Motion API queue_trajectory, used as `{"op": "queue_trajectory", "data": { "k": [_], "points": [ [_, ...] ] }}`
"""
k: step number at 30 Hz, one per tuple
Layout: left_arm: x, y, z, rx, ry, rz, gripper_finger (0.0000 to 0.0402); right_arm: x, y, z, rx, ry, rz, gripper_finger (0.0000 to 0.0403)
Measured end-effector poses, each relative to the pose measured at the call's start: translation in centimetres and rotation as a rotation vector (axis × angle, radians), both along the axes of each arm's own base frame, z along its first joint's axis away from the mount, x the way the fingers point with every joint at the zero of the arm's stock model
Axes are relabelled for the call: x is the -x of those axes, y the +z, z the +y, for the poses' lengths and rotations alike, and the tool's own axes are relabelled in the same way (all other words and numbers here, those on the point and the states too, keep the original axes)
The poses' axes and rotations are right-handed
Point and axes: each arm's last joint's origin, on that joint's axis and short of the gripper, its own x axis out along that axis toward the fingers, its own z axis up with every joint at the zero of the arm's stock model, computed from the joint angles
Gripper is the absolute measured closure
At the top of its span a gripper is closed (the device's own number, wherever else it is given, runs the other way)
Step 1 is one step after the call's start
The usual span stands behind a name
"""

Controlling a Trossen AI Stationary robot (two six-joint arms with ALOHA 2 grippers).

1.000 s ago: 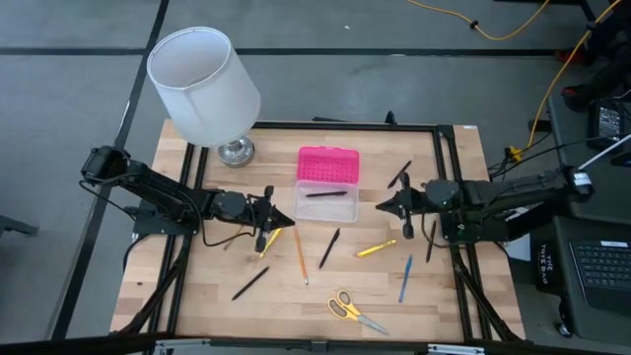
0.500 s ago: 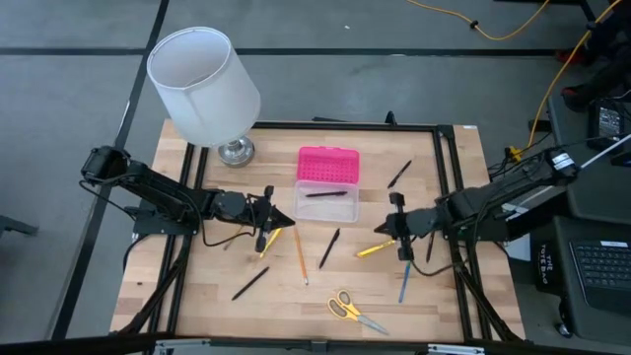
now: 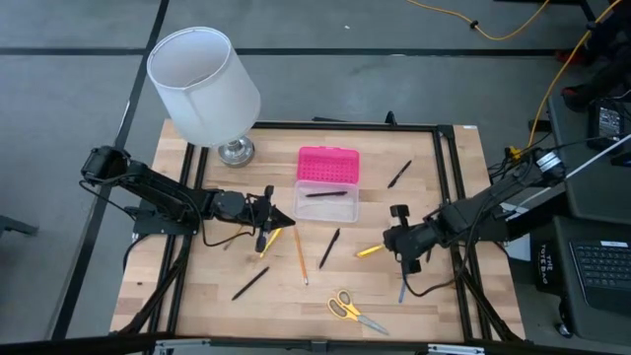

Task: Pick & place school supplies into a supply box
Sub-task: Put the yellow pen into the pink supply box

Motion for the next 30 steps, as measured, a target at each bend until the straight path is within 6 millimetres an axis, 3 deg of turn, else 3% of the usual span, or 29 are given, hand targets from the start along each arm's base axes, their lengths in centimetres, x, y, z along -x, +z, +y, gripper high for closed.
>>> {"op": "queue_trajectory", "data": {
  "k": [6, 22, 30],
  "points": [
    [0.0, 0.0, 0.0, -0.002, -0.003, 0.002, 0.0399, -0.2, -1.0, 0.9, 0.015, 0.075, 0.060, 0.0396],
    [0.0, 0.0, 0.0, -0.003, -0.003, 0.003, 0.0399, -0.5, -1.4, 0.9, 0.083, 0.113, 0.054, 0.0331],
    [0.0, 0.0, 0.0, -0.003, -0.003, 0.003, 0.0398, -0.7, -1.6, 0.9, 0.075, 0.109, 0.025, 0.0277]
  ]
}}
